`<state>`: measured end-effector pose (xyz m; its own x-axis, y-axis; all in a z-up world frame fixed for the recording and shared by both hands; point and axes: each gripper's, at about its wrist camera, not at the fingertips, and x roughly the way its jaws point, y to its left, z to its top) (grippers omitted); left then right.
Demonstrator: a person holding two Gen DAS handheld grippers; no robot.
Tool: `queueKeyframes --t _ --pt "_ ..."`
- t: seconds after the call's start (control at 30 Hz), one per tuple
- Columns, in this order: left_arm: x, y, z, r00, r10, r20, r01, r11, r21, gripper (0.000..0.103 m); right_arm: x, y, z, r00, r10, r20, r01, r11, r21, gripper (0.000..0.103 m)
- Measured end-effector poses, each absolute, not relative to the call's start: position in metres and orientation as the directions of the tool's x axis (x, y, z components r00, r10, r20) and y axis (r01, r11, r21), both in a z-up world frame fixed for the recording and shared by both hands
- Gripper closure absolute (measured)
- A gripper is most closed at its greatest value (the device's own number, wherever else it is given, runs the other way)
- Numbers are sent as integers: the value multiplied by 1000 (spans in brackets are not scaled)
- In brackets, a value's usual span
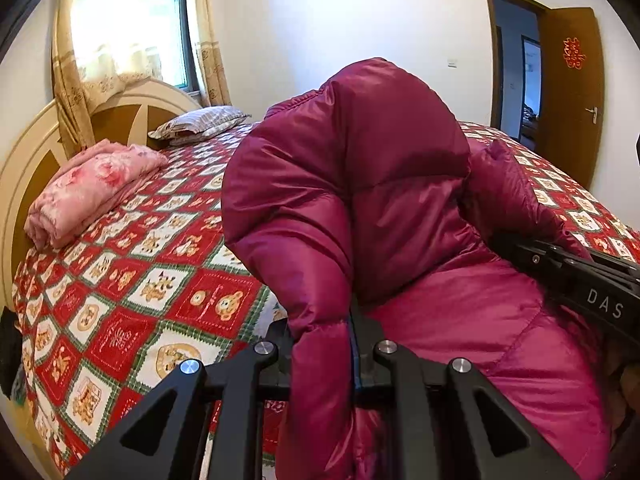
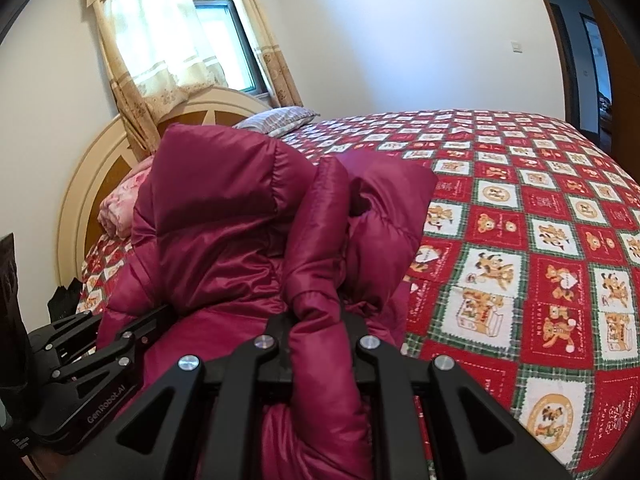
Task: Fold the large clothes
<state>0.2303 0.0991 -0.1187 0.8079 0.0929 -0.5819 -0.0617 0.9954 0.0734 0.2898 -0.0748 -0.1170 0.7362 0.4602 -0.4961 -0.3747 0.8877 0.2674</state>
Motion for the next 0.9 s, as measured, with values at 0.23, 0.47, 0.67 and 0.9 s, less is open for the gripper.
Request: queueKeyframes --t 0.23,0.47,0.67,0.9 --pt "235 114 -138 778 94 -622 -79 996 51 77 295 -64 -132 710 449 -543 -369 893 256 89" --pt "240 120 -153 755 113 -646 -89 994 70 65 298 -61 -150 686 438 -581 -354 899 260 88" --pt "240 124 -160 745 167 -646 -139 986 94 42 299 -62 -155 677 427 -600 -337 904 264 83" --pt "242 129 -163 742 196 -641 -171 980 102 29 302 -63 -161 681 396 -616 -306 918 252 70"
